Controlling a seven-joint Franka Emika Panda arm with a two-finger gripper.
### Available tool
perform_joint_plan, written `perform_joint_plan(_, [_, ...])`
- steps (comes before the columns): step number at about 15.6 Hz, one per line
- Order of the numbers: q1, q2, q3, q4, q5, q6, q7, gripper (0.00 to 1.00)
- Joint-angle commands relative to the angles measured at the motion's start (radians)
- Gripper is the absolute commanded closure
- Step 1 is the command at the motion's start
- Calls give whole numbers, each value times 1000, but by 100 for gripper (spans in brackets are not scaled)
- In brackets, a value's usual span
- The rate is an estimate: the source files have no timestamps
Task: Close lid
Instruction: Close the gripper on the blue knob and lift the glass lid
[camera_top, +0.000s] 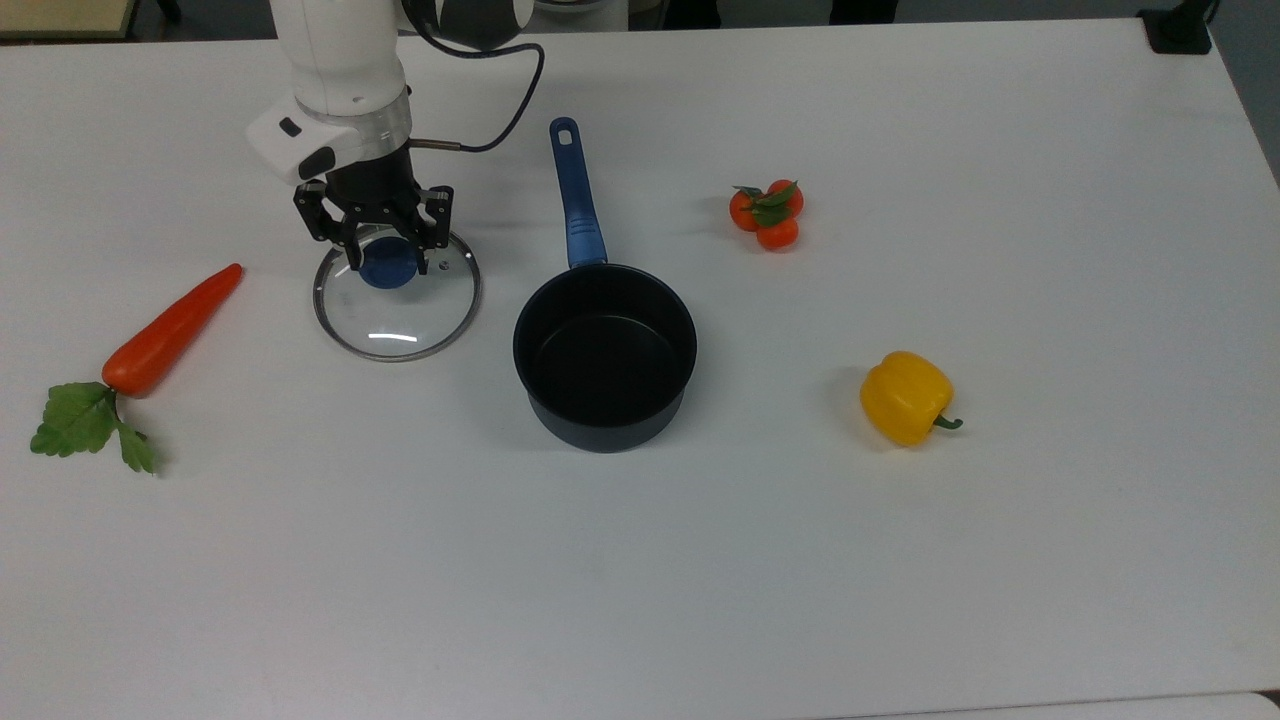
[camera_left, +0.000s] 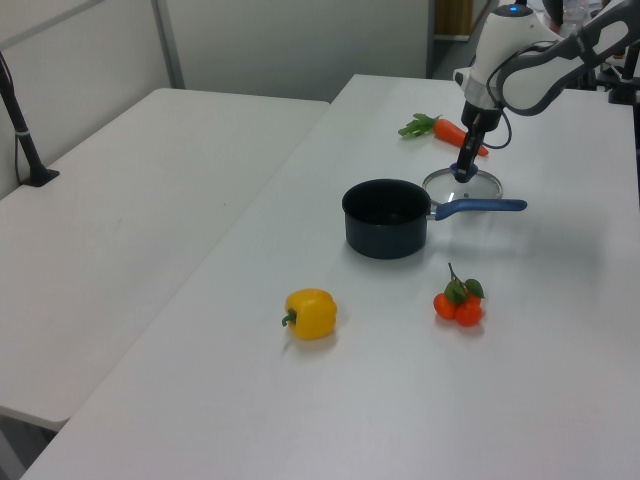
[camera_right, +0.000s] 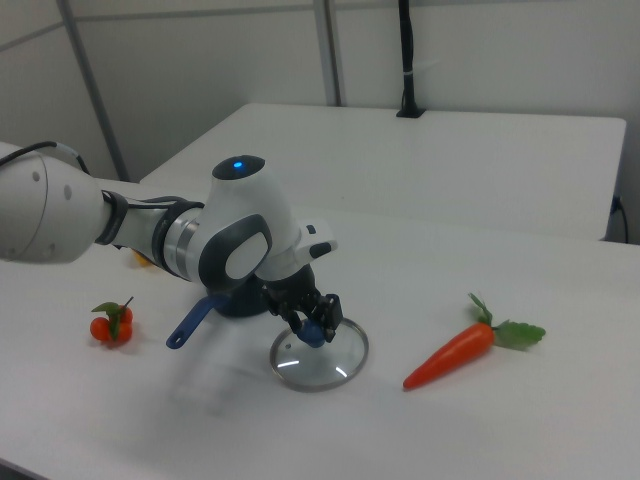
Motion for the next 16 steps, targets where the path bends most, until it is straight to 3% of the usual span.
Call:
perform_joint_plan(1, [7, 5, -1, 5, 25, 14, -4, 32])
perform_joint_plan(2, [5, 5, -1, 5, 27, 14, -3, 34])
perform_joint_plan(7, [4, -4, -1, 26, 73, -8, -3, 61])
perform_joint_plan(14, [2, -7, -2, 265, 71, -305, 80, 62])
perform_joint_plan(16, [19, 4, -2, 383, 61, -440, 103, 62])
